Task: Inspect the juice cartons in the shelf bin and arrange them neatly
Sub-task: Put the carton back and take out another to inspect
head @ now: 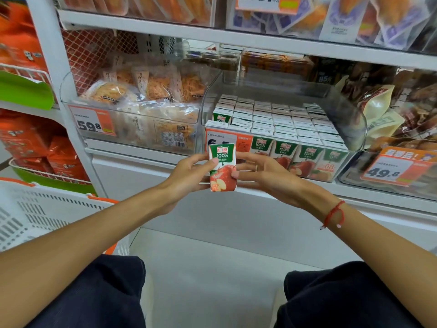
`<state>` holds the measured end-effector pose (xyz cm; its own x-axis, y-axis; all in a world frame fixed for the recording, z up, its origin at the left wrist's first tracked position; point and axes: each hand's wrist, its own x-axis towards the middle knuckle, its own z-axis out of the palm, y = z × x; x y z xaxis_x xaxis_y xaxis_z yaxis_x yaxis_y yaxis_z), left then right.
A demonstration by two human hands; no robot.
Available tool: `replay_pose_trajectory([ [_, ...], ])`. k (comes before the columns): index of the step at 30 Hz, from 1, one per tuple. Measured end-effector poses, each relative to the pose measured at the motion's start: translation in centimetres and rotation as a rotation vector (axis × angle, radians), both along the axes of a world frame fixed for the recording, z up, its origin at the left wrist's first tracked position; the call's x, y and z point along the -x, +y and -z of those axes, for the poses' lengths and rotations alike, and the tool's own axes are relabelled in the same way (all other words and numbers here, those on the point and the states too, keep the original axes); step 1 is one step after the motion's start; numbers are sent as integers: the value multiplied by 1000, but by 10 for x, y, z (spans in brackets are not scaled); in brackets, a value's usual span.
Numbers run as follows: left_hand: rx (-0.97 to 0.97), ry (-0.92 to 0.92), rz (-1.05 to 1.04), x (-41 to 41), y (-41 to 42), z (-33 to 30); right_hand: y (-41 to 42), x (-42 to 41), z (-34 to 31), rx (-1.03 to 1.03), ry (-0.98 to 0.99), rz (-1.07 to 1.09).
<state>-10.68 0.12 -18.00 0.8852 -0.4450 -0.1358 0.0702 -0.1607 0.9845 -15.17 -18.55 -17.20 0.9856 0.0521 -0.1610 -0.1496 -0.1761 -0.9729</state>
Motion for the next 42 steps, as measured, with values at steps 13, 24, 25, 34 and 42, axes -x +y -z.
replay_pose_trajectory([
  [13, 19, -16, 11, 4, -3, 1, -7, 4, 1, -33, -26, 37],
  [24, 83, -73, -42, 4, -9, 4, -2, 3, -2, 55, -16, 88],
  [25, 111, -63, -62, 3, -9, 3, -3, 3, -3, 29, -16, 51],
  [34, 214, -142, -242, -1, 0, -3, 14, 2, -3, 99, -227, 176],
  [42, 178, -86, -177, -4, 0, -1, 28, 0, 2, 287, -343, 188],
])
